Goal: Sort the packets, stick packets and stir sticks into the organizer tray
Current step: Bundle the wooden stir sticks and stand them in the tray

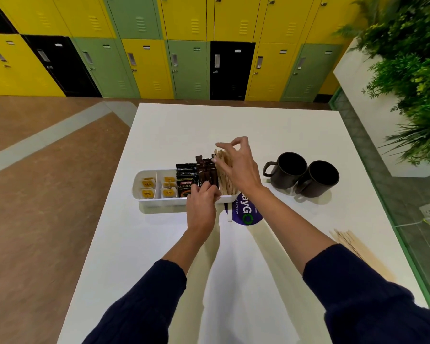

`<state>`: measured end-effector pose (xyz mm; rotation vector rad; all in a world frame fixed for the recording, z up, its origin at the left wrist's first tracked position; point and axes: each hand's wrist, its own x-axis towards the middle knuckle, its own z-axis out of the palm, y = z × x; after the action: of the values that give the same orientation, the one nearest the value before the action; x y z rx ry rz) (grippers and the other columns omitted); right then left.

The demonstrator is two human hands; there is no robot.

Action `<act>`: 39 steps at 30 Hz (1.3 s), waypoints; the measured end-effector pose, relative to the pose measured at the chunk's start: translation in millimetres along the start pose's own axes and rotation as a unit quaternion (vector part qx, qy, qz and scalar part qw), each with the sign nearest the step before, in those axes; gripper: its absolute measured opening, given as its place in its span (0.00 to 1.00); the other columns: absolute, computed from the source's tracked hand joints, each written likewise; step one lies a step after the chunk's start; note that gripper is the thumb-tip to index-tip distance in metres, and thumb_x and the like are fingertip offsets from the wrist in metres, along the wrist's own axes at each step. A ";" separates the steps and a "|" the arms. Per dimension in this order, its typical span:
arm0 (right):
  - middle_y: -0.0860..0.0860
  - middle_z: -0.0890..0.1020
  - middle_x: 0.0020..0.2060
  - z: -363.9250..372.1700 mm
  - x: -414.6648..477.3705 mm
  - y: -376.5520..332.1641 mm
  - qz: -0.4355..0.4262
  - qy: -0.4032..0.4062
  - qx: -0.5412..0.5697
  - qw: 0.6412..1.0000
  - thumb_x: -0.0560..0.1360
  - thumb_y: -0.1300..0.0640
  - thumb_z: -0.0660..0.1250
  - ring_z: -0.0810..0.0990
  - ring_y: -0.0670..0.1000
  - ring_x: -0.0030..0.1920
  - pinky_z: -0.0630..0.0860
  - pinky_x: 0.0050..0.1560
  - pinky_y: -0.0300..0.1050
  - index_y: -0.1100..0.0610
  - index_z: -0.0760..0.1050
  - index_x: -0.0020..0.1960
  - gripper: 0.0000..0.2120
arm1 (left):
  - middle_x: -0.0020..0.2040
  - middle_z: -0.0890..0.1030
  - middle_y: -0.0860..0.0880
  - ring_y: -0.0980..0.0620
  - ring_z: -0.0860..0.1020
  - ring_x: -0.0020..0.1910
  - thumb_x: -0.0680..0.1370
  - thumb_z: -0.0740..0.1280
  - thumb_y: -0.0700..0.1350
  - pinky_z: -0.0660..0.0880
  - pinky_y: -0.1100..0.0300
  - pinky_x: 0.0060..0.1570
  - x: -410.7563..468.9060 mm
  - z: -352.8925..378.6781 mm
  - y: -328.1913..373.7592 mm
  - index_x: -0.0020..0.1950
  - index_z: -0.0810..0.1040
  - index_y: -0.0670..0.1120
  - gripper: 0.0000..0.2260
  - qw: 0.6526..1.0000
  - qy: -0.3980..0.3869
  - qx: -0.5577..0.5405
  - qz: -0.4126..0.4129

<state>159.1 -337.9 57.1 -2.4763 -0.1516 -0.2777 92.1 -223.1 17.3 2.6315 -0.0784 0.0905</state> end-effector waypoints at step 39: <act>0.50 0.80 0.43 -100.0 -193.3 132.3 0.216 0.127 -0.028 0.968 0.75 0.55 0.67 0.74 0.48 0.42 0.74 0.46 0.45 0.56 0.77 0.49 0.06 | 0.59 0.74 0.46 0.46 0.72 0.57 0.80 0.60 0.46 0.69 0.54 0.55 -41.5 61.4 109.9 0.61 0.72 0.45 0.11 0.913 -0.153 0.077 0.370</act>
<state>-21.5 -511.6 12.0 -2.4241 0.5041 -0.4070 45.9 -347.3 13.6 2.5935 -1.2148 -0.0654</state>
